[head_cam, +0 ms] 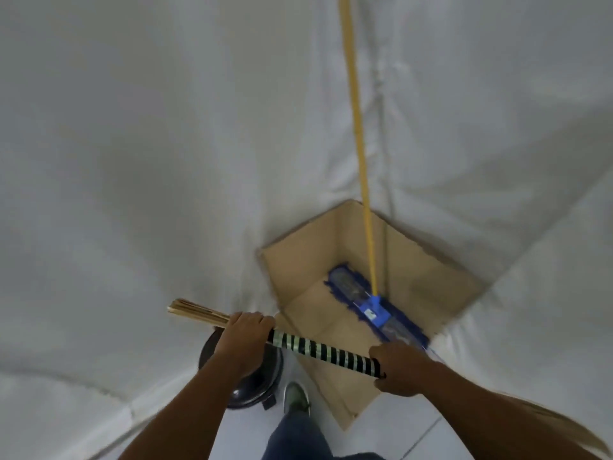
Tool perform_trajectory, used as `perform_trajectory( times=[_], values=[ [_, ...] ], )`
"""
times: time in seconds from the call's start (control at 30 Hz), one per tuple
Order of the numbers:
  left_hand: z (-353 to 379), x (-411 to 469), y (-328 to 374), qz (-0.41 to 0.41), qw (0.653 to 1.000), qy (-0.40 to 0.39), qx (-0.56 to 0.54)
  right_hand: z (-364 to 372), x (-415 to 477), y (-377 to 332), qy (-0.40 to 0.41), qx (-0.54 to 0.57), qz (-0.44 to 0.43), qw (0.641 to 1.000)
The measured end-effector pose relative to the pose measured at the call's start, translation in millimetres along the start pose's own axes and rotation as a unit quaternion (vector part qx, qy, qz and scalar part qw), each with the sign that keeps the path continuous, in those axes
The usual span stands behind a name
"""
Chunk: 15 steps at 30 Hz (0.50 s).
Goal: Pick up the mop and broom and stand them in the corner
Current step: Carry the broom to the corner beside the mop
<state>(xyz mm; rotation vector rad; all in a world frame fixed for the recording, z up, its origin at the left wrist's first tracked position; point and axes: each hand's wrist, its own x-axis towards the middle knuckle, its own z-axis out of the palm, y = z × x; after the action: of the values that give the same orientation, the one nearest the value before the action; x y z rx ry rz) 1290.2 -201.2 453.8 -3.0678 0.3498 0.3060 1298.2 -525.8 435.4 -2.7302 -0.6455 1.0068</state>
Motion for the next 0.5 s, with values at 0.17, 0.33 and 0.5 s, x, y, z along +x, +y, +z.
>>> perform_trajectory(
  times=[0.17, 0.33, 0.5],
  values=[
    [6.5, 129.9, 22.7, 0.139, 0.989, -0.027, 0.032, 1.7, 8.7, 53.7, 0.028, 0.096, 0.133, 0.986],
    [30.8, 225.4, 34.7, 0.226, 0.972, -0.065, 0.001, -4.5, 24.8, 68.0, 0.063, 0.145, 0.258, 0.953],
    [60.0, 303.7, 42.5, 0.269, 0.957, -0.098, -0.042, -6.6, 67.1, 73.8, 0.109, 0.166, 0.335, 0.921]
  ],
)
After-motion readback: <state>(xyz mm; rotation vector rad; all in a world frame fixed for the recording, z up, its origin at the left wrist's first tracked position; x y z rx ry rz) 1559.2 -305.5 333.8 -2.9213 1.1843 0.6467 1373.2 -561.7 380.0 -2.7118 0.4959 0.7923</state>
